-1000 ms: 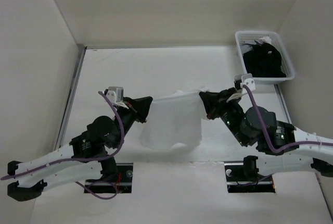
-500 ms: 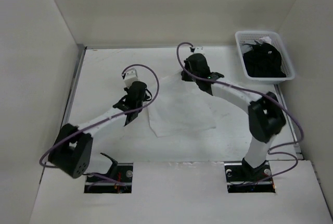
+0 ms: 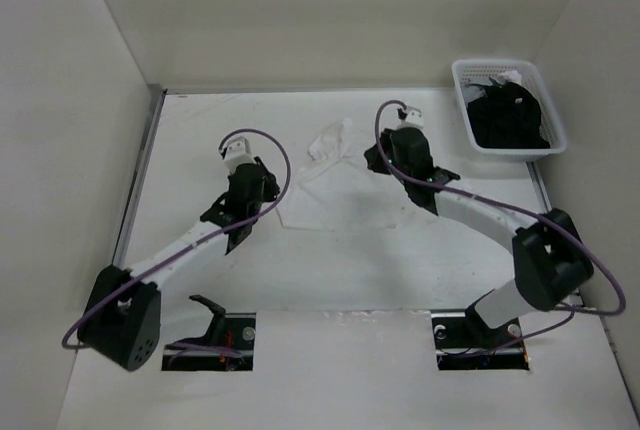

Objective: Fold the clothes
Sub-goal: Flatten the tank top out

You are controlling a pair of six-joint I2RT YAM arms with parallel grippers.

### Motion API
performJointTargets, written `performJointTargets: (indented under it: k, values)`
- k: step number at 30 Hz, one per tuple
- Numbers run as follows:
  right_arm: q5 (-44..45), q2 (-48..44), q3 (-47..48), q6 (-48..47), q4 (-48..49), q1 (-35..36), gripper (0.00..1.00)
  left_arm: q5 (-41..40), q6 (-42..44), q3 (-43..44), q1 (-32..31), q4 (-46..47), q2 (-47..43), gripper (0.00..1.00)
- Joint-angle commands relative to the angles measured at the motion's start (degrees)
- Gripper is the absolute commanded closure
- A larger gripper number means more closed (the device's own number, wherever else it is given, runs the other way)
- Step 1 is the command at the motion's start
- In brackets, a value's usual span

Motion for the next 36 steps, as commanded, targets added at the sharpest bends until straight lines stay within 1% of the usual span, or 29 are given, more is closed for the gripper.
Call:
performJointTargets:
  k: [1, 3, 4, 5, 7, 8, 9, 12, 15, 18, 22, 29, 31, 36]
  values:
    - [1.3, -7.6, -12.8, 6.1, 7.8, 1.5, 0.98, 0.7, -3.9, -6.3, -0.8, -7.8, -7.5, 0.78]
    - [1.6, -12.1, -18.7, 6.9, 8.2, 2.2, 0.97, 1.2, -6.2, -8.6, -1.0, -11.6, -9.4, 0.78]
    - [1.8, -14.1, -20.9, 7.3, 8.1, 2.2, 0.94, 2.3, -7.2, -9.8, -1.1, -12.2, -9.8, 0.75]
    - [2.0, -15.8, -23.0, 7.3, 8.0, 2.3, 0.88, 4.0, -7.7, -10.6, -1.2, -11.7, -9.8, 0.71]
    - [2.7, -18.8, -26.6, 7.9, 7.2, 2.3, 0.73, 7.1, -8.1, -12.2, -1.4, -7.6, -8.4, 0.63]
    - [3.8, -20.1, -28.1, 8.5, 6.5, 2.3, 0.66, 8.6, -8.2, -12.8, -1.3, -5.4, -7.1, 0.61]
    - [5.2, -21.2, -29.5, 9.3, 5.3, 2.3, 0.62, 9.8, -8.3, -12.9, -1.1, -3.5, -5.6, 0.59]
    - [9.2, -23.1, -32.1, 11.7, 1.3, 2.3, 0.56, 12.3, -8.4, -12.8, -0.9, 1.5, 0.3, 0.59]
    - [9.6, -21.8, -32.3, 12.9, -1.5, 2.3, 0.55, 13.1, -8.5, -11.8, -1.4, 4.8, 5.2, 0.59]
    - [9.1, -18.6, -30.9, 12.9, -2.8, 2.3, 0.55, 13.3, -8.6, -10.9, -1.8, 6.1, 7.4, 0.61]
    - [7.9, -15.6, -30.4, 14.6, -2.3, 2.3, 0.57, 12.8, -8.4, -10.3, -1.7, 5.4, 7.2, 0.66]
    - [9.0, -12.5, -30.6, 17.4, -2.1, 2.9, 0.59, 13.0, -8.0, -10.2, -1.3, 4.9, 8.2, 0.69]
    - [9.1, -11.7, -31.3, 18.1, -1.2, 2.9, 0.62, 13.0, -7.9, -10.0, -1.4, 4.9, 8.7, 0.70]
    - [9.4, -10.6, -31.9, 18.6, 1.4, 2.9, 0.74, 13.1, -7.8, -9.6, -1.3, 5.0, 9.5, 0.72]
